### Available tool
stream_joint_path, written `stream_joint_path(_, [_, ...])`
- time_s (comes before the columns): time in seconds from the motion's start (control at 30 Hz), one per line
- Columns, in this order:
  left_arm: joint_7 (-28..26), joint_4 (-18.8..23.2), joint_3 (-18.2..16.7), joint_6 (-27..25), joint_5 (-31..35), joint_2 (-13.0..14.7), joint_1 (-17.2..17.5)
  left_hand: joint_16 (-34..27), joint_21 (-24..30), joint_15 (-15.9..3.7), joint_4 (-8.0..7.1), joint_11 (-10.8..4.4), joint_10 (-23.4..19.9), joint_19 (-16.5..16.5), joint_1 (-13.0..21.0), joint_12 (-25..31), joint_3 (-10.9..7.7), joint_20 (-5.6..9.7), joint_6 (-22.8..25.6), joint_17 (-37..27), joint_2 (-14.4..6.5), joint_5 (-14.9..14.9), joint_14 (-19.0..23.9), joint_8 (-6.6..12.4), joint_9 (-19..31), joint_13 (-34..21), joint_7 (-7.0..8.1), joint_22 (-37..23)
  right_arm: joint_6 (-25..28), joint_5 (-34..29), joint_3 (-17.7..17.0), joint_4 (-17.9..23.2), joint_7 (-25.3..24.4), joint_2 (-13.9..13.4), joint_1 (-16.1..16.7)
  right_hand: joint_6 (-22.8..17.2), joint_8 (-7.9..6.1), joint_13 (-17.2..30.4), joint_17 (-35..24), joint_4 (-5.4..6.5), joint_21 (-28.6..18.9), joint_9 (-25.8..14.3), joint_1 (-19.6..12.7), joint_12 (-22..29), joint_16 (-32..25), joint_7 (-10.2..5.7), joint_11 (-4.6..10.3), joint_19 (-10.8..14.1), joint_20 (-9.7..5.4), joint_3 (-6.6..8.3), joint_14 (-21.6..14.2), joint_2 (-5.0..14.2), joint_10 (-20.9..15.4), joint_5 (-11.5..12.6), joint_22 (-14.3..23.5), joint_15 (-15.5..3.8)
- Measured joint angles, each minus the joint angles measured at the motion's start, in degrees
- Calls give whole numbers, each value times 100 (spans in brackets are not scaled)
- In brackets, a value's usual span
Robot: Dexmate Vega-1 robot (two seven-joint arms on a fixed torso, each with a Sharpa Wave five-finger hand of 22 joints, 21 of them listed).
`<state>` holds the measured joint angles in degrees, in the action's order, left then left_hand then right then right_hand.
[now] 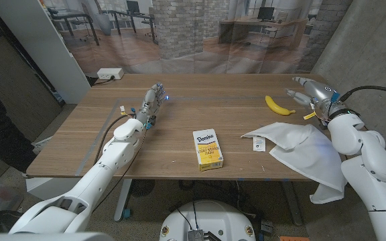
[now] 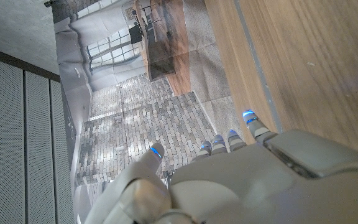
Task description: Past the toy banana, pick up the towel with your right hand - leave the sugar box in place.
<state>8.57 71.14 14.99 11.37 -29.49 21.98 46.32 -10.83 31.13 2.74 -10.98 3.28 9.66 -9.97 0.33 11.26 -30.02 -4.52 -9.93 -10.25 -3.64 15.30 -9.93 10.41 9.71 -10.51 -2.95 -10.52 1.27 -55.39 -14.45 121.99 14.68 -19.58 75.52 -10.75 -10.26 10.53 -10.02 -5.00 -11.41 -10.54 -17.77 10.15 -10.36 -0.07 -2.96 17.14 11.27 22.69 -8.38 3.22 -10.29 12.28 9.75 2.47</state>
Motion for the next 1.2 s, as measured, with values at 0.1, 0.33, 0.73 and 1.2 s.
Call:
stream_joint_path(0.1, [17,-13,0,2,0,-4,-7,0,0,0,0,0,0,0,0,0,0,0,0,0,0,0,0,0,0,0,0,0,56,-38,4,51,70,12,7,97,12,0,0,-15,0,0,13,-17,0,-13,-3,20,20,-15,19,-13,84,-21,0,20])
stream_joint_path(0.33, [54,-80,1,17,-1,-26,-45,0,1,0,0,31,33,23,0,0,0,-22,0,0,0,0,0,0,0,0,0,0,350,-266,29,168,471,34,15,301,12,0,0,-45,0,0,90,-17,0,-55,19,52,52,-79,63,-90,224,-42,0,61])
stream_joint_path(0.73, [99,-151,0,24,10,-48,-87,0,-21,25,0,31,33,23,0,0,0,-22,-7,0,0,0,25,0,0,0,34,0,654,-484,57,297,975,62,-11,606,12,0,-27,12,0,-28,233,-17,0,-95,29,83,82,-216,166,-233,418,-63,27,101])
stream_joint_path(1.2, [154,-268,-17,32,38,-91,-160,0,-21,25,0,62,0,22,0,0,0,-22,11,0,0,0,25,0,0,0,52,0,1008,-731,78,375,1768,38,-115,740,11,-1,-26,43,0,-27,445,-17,-27,-105,-1,123,122,-388,186,-443,510,-63,27,120])
